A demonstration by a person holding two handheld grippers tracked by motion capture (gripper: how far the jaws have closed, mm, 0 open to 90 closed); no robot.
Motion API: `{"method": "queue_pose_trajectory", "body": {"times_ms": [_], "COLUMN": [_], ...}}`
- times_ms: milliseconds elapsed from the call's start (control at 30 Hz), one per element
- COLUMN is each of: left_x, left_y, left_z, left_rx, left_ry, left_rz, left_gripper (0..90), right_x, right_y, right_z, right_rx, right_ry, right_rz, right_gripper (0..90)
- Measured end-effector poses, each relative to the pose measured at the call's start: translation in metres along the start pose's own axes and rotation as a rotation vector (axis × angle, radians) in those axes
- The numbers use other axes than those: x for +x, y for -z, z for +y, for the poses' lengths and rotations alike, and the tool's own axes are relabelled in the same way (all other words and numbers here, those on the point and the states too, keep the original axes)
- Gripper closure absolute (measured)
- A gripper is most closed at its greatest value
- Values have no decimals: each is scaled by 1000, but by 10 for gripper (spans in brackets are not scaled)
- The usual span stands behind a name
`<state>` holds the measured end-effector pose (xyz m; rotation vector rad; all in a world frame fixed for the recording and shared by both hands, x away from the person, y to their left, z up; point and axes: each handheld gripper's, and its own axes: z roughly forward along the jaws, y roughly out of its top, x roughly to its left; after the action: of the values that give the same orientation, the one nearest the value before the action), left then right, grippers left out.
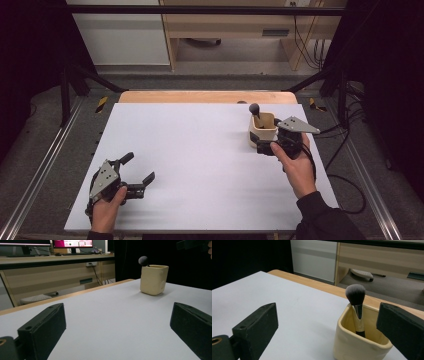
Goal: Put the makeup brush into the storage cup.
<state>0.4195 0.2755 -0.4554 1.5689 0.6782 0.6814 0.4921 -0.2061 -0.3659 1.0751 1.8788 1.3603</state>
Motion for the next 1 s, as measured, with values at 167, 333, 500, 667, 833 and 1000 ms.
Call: {"method": "queue_pose_trajectory", "body": {"times_ms": [167,333,500,667,833,1000], "left_x": [0,0,0,0,0,0], "left_y": [0,0,0,0,0,0], "left_z": [0,0,0,0,0,0], "left_rx": [1,0,1,0,1,1], "left_ry": [0,0,0,1,0,0], "left_rz": [0,-1,-1,-1,-1,-3], "left_gripper": [0,0,0,0,0,0], "right_x": [1,0,-1,-1,-3,-7], "right_y": [2,8,12,19,25,34], "right_z": [0,-1,-1,-5,-8,-12], "right_rx": [2,-1,-3,-4,0,4], "right_ry": [1,6,7,8,12,20], "right_rz": [3,8,8,3,0,-15], "right_gripper": [39,39,38,38,38,39]}}
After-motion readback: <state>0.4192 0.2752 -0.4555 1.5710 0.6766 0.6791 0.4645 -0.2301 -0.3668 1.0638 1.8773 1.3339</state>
